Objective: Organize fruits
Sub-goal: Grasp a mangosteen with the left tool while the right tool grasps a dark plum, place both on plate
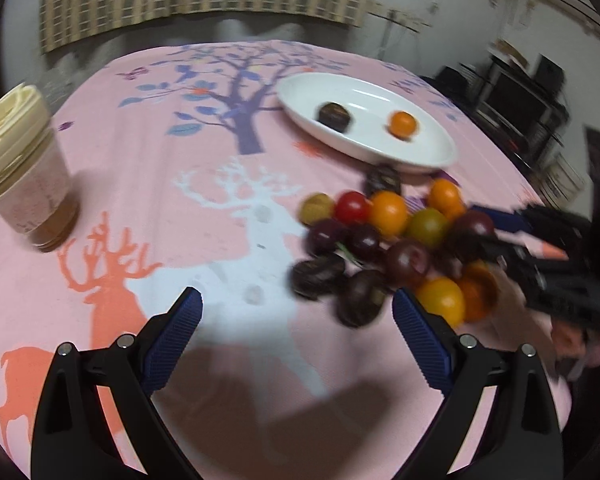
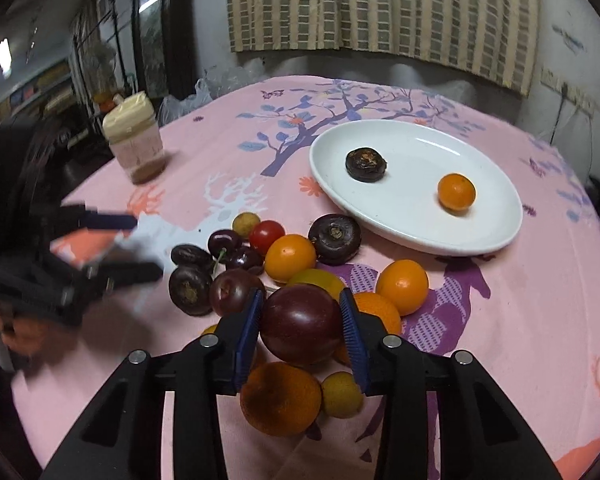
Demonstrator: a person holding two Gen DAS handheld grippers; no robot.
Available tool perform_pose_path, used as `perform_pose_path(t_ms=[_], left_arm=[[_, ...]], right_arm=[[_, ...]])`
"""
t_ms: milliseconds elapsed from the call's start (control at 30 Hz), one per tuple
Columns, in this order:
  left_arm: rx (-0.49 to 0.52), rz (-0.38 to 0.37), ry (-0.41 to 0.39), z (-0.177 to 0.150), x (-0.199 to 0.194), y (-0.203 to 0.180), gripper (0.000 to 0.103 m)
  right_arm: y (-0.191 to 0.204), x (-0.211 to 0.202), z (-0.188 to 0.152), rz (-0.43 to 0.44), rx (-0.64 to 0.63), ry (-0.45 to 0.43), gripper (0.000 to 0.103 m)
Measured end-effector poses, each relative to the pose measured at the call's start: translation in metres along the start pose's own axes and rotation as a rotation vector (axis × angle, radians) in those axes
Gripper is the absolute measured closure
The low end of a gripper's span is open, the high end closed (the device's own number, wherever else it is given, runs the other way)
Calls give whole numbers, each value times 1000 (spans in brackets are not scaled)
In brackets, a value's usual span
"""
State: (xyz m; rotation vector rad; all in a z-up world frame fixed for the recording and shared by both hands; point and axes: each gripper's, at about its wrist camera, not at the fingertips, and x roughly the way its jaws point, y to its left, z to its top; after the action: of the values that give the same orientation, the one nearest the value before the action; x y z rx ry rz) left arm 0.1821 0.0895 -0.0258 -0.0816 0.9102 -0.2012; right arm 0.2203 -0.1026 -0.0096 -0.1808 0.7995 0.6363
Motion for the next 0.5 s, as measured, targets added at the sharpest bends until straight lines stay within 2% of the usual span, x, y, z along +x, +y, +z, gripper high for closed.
perform_pose_path(t_ms=[100, 200, 267, 333, 433, 500], left_arm=[[70, -1, 2, -5, 2, -16, 9], [91, -11, 34, -6, 10, -20, 25], [72, -37, 63, -6, 17, -18, 42], [51, -55, 83, -5, 23, -16, 47], [37, -76, 84, -3, 25, -17, 49], [31, -102, 92, -1, 28, -19, 56]], right_arm=[[-2, -1, 0, -22, 6, -8, 63], [-4, -1, 0, -14, 17, -5, 63], [-5, -1, 0, -15, 23, -5, 63], [-6, -2, 1, -15, 30, -6, 63], [-8, -3, 1, -15, 35, -8, 63], [-8, -3, 2, -15, 39, -6, 63]])
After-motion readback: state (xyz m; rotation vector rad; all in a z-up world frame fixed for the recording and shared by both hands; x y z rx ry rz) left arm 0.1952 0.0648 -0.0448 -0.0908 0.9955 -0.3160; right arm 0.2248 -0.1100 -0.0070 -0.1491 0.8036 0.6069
